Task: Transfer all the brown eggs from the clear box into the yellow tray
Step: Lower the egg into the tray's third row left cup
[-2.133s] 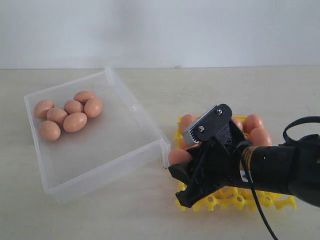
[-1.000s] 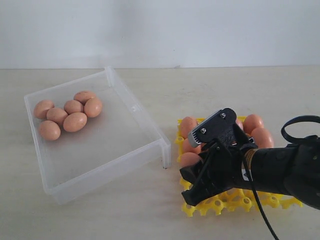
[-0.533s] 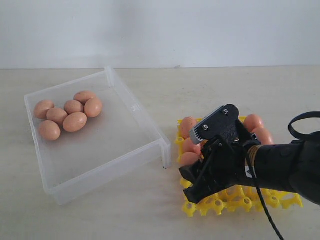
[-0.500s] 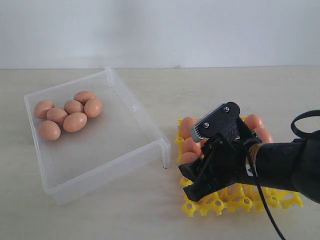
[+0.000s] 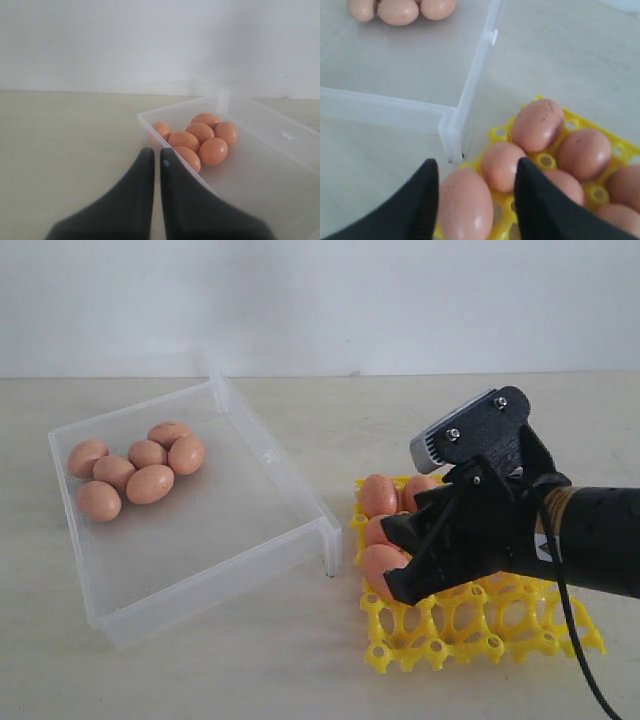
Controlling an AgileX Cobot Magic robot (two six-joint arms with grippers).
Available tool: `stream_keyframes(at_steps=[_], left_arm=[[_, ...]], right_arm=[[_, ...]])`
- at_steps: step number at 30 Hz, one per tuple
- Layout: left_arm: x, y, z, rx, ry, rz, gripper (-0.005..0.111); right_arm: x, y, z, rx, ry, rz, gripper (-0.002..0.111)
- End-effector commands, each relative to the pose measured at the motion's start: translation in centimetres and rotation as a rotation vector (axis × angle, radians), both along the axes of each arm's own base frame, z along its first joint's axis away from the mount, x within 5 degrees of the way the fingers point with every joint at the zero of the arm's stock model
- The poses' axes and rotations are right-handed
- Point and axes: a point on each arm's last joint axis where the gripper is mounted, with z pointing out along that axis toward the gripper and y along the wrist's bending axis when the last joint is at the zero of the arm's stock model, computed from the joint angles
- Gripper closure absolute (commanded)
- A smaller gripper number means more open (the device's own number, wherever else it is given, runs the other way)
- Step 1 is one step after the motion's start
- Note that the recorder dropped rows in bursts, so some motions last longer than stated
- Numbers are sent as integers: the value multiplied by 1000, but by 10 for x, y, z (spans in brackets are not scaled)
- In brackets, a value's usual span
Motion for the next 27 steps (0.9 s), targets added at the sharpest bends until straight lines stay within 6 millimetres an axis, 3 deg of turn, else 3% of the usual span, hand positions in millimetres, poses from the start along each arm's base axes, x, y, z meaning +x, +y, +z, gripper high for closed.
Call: stream_keyframes(at_steps=[1,12,18,27], left_arm=[[0,0,0,0,-5,2,103],[0,0,0,0,-3,2,103],[0,0,0,0,-3,2,103],[0,0,0,0,-3,2,103]], right_arm=[[-6,-10,-7,-50,135,-92,108],[-7,-10,-8,-46,157,-108,108],[-4,-5,-3,-2,88,-68,108],[-5,-8,-16,-129,131,-26,108]])
